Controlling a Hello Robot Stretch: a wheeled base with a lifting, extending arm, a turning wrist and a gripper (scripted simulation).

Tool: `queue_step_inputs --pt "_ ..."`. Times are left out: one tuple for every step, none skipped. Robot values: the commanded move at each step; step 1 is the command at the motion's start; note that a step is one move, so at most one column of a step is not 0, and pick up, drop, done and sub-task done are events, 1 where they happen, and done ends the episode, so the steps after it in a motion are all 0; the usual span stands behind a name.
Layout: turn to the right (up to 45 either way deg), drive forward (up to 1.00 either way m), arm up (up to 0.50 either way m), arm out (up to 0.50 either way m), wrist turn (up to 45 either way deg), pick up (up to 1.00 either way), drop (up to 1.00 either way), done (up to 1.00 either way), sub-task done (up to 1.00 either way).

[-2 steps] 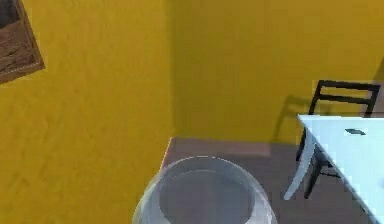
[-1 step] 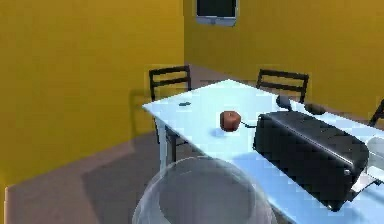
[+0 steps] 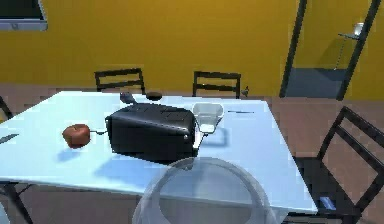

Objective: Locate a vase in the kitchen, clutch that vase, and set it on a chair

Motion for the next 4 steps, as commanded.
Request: queue_step_inputs --pt "6.0 0.00 0.00 0.00 0.0 0.00 0.00 0.00 0.00" --pt "0.0 0.05 0.00 0.00 0.0 0.00 0.00 0.00 0.00" --pt "45.0 0.00 0.00 0.00 0.0 0.00 0.00 0.00 0.00" --pt "45.0 0.00 0.00 0.00 0.0 0.00 0.00 0.00 0.00"
